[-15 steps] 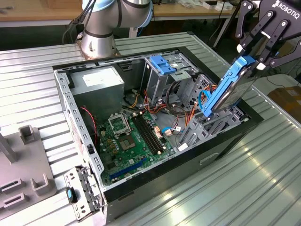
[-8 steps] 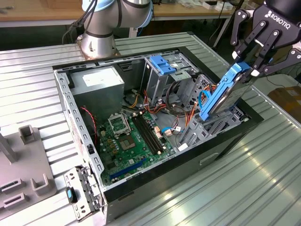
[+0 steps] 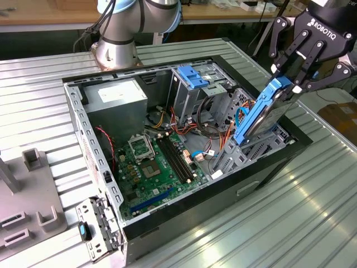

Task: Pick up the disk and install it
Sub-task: 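Pick up the disk, then insert the disk into the insertion slot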

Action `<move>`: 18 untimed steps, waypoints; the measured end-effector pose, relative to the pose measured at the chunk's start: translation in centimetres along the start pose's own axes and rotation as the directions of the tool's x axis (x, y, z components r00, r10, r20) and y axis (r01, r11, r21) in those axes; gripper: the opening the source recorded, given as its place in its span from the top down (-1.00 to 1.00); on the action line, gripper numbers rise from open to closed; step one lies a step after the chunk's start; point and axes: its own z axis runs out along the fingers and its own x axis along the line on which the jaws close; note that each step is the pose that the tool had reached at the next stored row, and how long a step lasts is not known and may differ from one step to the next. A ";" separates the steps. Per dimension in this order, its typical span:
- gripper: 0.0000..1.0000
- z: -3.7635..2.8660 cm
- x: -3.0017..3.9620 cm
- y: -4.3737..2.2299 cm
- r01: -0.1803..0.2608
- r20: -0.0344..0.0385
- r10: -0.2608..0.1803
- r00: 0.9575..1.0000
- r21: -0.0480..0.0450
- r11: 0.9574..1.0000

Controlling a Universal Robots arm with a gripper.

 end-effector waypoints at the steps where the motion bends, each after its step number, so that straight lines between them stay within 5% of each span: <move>1: 0.27 0.21 0.01 0.00 -0.001 0.000 0.001 1.000 0.000 1.000; 16: 0.27 0.28 -0.09 -0.04 -0.001 0.000 0.001 1.000 0.000 1.000; 18: 0.27 1.67 -0.03 -0.10 -0.001 0.000 0.001 1.000 0.000 1.000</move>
